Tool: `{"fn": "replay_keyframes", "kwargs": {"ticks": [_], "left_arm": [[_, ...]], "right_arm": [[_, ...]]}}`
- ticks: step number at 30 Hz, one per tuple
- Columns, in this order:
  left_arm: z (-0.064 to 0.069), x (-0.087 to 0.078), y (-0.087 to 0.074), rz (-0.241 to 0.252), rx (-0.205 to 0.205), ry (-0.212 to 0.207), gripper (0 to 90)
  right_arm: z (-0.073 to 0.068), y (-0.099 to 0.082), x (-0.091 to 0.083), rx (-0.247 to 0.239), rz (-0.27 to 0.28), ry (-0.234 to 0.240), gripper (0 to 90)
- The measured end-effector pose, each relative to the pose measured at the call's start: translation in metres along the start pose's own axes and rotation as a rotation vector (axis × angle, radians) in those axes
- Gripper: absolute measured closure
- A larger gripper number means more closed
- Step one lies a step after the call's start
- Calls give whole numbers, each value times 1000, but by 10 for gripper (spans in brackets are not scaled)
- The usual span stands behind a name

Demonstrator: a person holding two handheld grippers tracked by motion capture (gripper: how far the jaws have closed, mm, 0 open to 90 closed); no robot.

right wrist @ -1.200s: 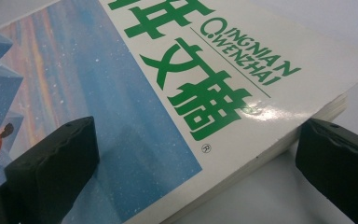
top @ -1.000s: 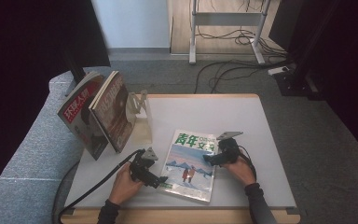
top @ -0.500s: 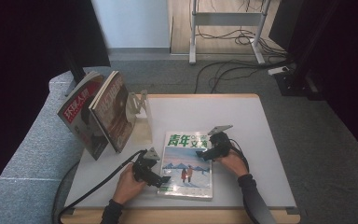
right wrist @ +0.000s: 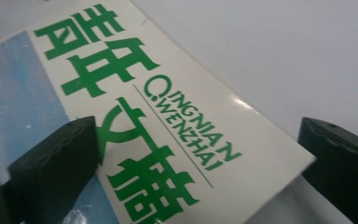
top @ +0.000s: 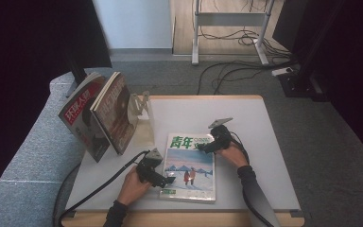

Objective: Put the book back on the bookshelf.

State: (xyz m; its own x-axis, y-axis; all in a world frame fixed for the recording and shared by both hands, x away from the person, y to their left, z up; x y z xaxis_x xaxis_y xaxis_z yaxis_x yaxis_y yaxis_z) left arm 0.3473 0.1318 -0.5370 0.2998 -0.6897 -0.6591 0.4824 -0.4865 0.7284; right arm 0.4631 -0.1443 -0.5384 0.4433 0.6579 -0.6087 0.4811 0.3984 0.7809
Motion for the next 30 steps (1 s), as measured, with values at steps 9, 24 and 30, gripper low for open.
{"fn": "replay_keyframes", "kwargs": {"ticks": [9, 24, 30], "left_arm": [[10, 1, -1, 10, -16, 4, 30], [39, -7, -10, -80, 10, -7, 0], [53, -11, -16, -96, 11, -6, 0]], "right_arm": [[0, -3, 0, 21, -1, 25, 20], [-14, -13, -8, 0, 8, 43, 23], [-28, -19, -14, -20, 0, 67, 32]]}}
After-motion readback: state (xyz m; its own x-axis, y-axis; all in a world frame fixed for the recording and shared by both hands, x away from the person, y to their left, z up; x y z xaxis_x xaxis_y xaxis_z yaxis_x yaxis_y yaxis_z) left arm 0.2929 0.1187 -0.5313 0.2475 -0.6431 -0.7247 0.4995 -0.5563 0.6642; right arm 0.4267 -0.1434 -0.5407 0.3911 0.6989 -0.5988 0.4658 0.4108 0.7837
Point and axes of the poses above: each handheld gripper's, and its own axes: x roughly forward along the jaws, y roughly out of its top, z roughly to its right, the point moved 2 cm from there along x, roughly forward along the jaws, and after that the axes turned 6 degrees about z, right-handed, at the moved point
